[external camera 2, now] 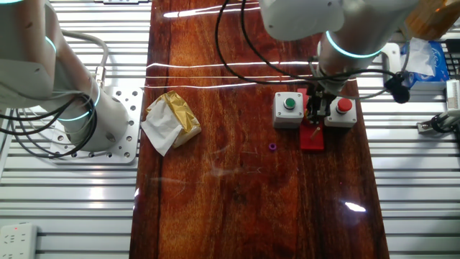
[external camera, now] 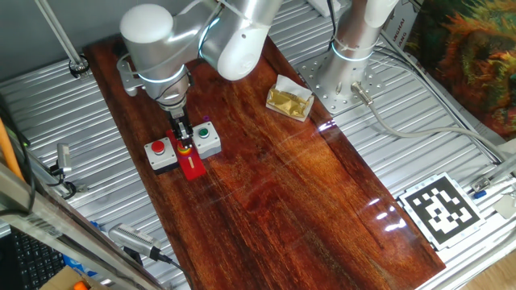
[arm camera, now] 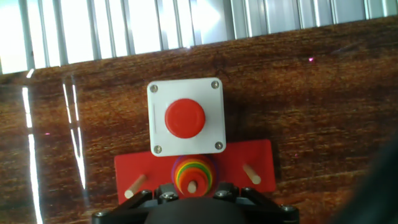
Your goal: Take out one Hanoi block and throw it aside
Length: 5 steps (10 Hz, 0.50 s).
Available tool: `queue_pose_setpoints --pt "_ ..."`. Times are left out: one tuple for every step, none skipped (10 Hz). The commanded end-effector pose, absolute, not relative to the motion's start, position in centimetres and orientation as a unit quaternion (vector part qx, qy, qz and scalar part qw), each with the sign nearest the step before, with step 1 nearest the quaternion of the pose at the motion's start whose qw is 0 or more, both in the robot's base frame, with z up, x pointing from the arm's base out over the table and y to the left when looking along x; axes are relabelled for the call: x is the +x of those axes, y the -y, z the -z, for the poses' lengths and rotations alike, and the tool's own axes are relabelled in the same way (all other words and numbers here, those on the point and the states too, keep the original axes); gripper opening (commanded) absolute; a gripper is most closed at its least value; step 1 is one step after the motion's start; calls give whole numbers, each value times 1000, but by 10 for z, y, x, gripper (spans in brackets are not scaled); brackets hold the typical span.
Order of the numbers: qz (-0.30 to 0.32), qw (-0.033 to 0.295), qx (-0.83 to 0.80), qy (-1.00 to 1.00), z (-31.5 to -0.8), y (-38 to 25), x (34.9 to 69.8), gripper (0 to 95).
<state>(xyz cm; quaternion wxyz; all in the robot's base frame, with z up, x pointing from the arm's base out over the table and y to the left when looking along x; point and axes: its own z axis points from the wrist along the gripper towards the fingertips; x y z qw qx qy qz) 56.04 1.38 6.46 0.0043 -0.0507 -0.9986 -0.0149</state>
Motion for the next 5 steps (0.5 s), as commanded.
queue_pose_setpoints --pt "17 2 -50 999 -64 -14 562 380" --pt "17 2 -50 999 -63 -14 562 380" --pt "16 -1 -50 999 -62 -14 563 380" --pt "16 -2 -50 999 -62 -14 563 380" --pt "17 -4 -50 999 -61 -14 563 380"
